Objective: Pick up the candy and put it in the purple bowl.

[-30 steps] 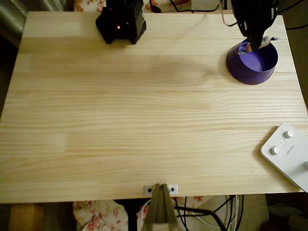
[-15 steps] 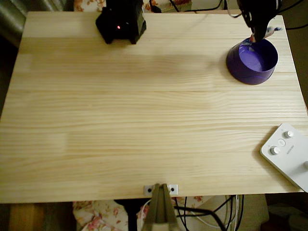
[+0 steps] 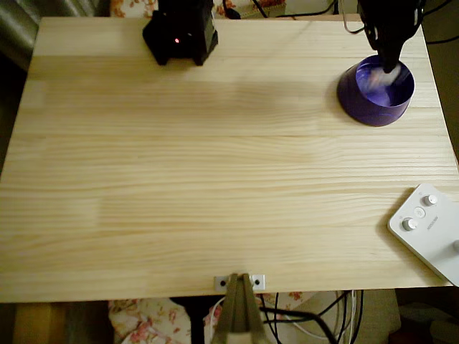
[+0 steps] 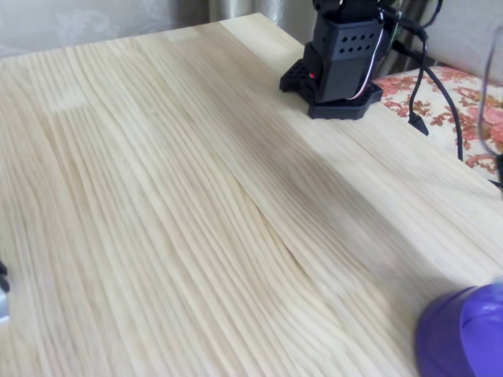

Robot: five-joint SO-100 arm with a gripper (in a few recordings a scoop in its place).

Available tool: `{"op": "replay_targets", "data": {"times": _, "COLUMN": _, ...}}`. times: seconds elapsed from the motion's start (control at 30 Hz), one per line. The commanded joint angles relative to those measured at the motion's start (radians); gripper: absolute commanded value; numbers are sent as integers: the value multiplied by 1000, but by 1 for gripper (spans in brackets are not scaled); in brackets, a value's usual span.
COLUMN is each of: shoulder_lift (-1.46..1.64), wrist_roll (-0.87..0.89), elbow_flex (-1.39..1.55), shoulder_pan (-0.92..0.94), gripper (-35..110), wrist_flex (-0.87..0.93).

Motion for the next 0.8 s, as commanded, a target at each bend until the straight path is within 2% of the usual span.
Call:
{"op": "replay_targets", "data": {"times": 0.0, "shoulder_lift": 43, "wrist_roll": -21, "elbow_flex": -87, "shoulder_pan": -8, "gripper": 15, "wrist_flex": 8}}
{"op": "replay_targets", "data": {"times": 0.13, "shoulder_lift": 49, "wrist_roll": -28, "elbow_flex": -84, "shoulder_pan": 2, "gripper": 15, "wrist_flex": 6}}
{"op": "replay_targets", "data": {"times": 0.23, "shoulder_lift": 80, "wrist_roll": -38, "elbow_flex": -72, "shoulder_pan": 25, "gripper": 0, "wrist_flex": 18}}
{"op": "replay_targets", "data": {"times": 0.37, "shoulder_lift": 170, "wrist_roll": -100, "elbow_flex": -20, "shoulder_pan": 86, "gripper": 0, "wrist_flex": 58}}
{"op": "replay_targets", "data": {"times": 0.77, "shoulder_lift": 586, "wrist_roll": -132, "elbow_flex": 290, "shoulder_pan": 477, "gripper": -1, "wrist_flex": 178}}
